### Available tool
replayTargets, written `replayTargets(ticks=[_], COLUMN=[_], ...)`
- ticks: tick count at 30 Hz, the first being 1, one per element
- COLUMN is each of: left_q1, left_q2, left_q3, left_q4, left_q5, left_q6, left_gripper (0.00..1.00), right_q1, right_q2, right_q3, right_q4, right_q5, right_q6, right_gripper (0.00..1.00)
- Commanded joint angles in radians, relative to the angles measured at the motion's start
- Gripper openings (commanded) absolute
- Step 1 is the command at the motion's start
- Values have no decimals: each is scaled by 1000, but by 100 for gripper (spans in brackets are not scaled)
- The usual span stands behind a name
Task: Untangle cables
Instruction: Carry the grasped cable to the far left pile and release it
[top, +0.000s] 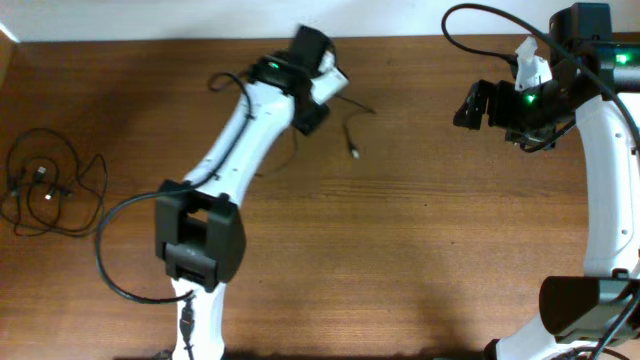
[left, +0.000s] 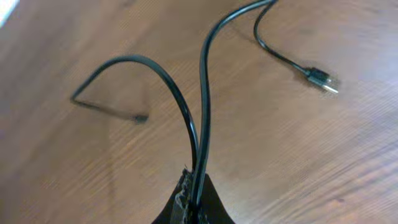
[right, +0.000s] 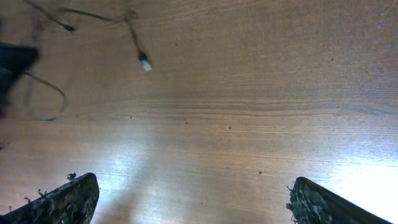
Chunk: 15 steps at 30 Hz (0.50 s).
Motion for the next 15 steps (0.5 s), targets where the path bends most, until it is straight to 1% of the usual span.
replayTargets(ticks=[1,5,8,9,10,12,13,15], left_q1=[150,372,538,584,634,721,755,831], left_q2=[-4,-4,-4,-4,-4,-2,-2,-2], left_q3=[179,457,603,616,618,617,617,617], left_q4=[-57,-177,-236,-247,-261,-304,-313,-314], left_q5=[-35,-31,-31,-30,-30,-31,-31,-31], left_q6=[-166,-312,-398,-406,-409,-423,-423,-447], left_gripper=[0,1,8,7,2,1,2,9], right_q1=[-1,-1,-1,-1,-1,-1,-1,-1], right_q2=[-6,-6,-6,-6,-6,-6,-6,-6], right_q3=[12,12,12,12,12,12,12,12], right_q4=[-3,-3,-3,-3,-3,-3,-3,-6], right_q5=[5,5,5,5,5,5,5,5], right_q6=[-12,-12,-12,-11,-11,-11,-11,-11], right_gripper=[99,99,99,99,99,99,99,99])
